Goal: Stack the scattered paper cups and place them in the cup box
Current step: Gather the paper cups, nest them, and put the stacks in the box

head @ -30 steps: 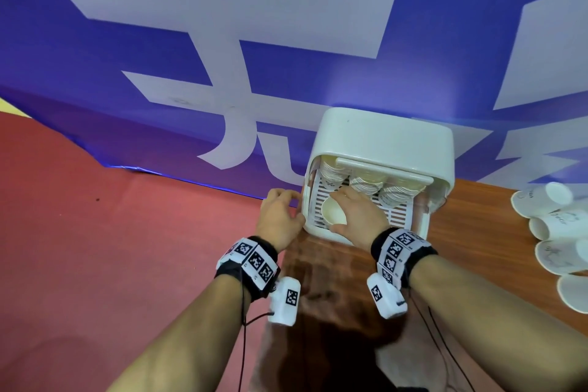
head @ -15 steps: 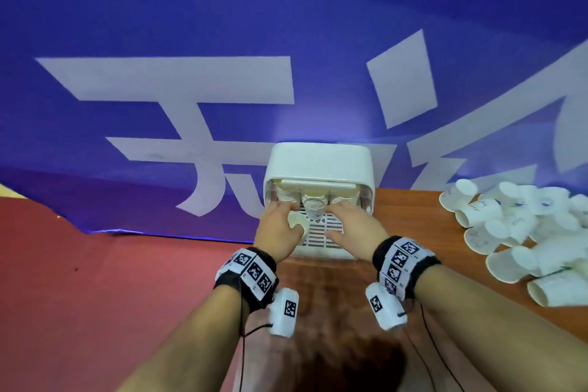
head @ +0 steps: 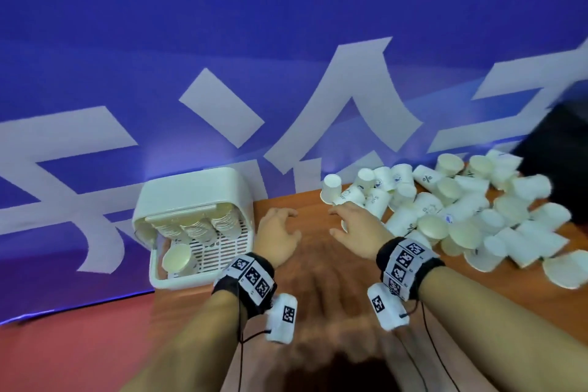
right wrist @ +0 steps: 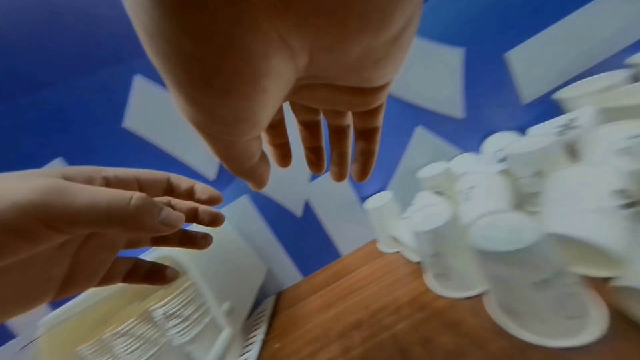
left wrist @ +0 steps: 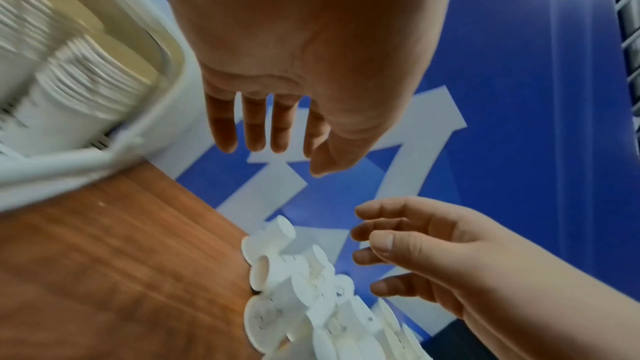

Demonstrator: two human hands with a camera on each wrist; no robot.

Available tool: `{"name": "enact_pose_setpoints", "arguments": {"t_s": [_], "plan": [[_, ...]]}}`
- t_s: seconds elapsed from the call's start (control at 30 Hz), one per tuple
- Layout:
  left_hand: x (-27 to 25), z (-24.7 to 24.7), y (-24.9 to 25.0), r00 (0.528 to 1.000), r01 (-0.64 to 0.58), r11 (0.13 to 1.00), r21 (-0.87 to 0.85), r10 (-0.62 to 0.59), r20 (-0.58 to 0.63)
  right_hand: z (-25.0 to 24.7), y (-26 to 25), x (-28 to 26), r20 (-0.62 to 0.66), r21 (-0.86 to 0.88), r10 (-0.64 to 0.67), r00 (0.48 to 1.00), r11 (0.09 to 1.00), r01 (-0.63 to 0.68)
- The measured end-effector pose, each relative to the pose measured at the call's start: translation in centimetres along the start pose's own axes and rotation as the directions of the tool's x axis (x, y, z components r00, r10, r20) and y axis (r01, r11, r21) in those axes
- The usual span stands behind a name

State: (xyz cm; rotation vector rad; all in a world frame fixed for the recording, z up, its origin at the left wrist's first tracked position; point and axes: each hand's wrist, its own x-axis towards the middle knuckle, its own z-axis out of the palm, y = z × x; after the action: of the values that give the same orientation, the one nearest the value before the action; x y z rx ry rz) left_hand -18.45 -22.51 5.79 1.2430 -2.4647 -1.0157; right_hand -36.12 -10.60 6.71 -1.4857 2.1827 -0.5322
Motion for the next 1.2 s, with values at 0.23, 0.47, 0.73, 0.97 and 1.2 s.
{"name": "enact_pose_setpoints", "arguments": {"t_s": [0.23, 0.47, 0.73, 0.97, 1.2], "plan": [[3.1, 9.5, 8.0, 0.991, -0.042, 0.999, 0.008, 0.040, 0.125, -5.0, 11.7, -3.9, -0.032, 0.047, 0.149, 0.988, 0.988, -0.148], [5.4, 16.5, 11.0, 0.979, -0.023, 0.993, 0.113, 0.000, 0.206, -6.5, 20.0, -5.8, 0.007, 0.103, 0.253, 0.968, 0.962, -0.252], [6.7, 20.4, 11.3, 0.979, -0.040, 0.969, 0.245, -0.011, 0.205, -6.2, 24.4, -6.2, 0.031, 0.204, 0.323, 0.946, 0.924, -0.322], [7.2, 22.8, 10.9, 0.979, -0.084, 0.916, 0.392, 0.003, 0.203, -4.2, 26.0, -7.5, -0.004, 0.255, 0.403, 0.915, 0.885, -0.389], [7.5, 23.0, 11.1, 0.983, -0.094, 0.855, 0.510, -0.003, 0.185, -3.1, 26.4, -8.3, 0.030, 0.286, 0.424, 0.905, 0.864, -0.414]]}}
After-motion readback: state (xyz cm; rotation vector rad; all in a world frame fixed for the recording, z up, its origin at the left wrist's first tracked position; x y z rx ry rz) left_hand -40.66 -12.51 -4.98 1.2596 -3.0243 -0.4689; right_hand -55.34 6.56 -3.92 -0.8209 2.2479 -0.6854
